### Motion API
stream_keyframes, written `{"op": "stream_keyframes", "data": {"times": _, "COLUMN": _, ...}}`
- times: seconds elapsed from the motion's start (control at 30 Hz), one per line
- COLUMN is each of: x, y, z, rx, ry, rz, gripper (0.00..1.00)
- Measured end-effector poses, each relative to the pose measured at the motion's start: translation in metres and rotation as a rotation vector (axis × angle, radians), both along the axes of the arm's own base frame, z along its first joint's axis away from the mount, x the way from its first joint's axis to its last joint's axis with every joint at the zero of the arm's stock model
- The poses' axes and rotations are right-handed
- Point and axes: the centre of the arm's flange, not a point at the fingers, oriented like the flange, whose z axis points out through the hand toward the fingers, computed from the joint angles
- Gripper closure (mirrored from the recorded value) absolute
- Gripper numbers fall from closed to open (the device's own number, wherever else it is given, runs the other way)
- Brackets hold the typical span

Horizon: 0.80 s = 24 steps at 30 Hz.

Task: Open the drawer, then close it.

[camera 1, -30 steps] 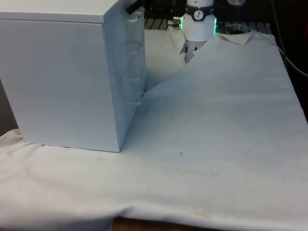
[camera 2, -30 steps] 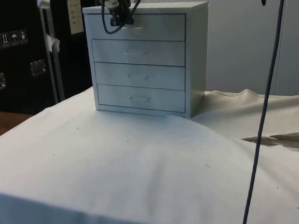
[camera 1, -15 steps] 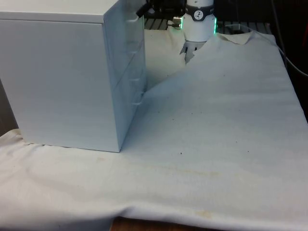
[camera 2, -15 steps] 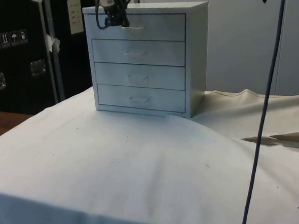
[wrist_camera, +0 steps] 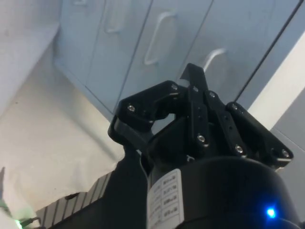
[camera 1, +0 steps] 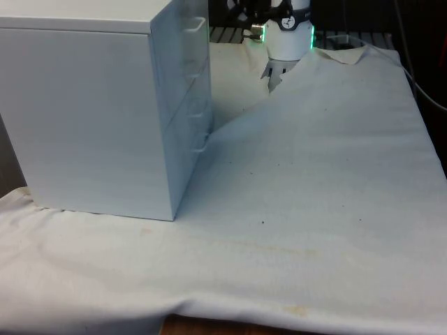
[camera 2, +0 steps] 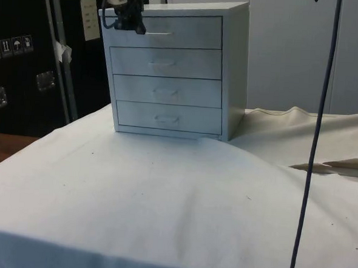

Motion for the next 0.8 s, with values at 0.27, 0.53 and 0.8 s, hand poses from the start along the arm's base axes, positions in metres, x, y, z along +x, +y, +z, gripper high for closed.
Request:
{"op": "stream_keyframes", "data": {"times": 0.27, "x": 0.001, "y": 0.011, "z": -0.002, "rx": 0.053, "ry": -0.014, "rz": -0.003, "gripper": 1.0}}
{"op": "stream_keyframes", "data": {"times": 0.53, "x": 0.001, "y": 0.022, "z": -0.005, "rx": 0.105, "ry": -0.022, "rz": -0.008, "gripper": 1.0}}
{"op": "stream_keyframes", "data": {"times": 0.8, "x": 0.002, "y": 0.031, "z": -0.01, "rx": 0.153, "ry": -0.032, "rz": -0.01, "gripper": 1.0}}
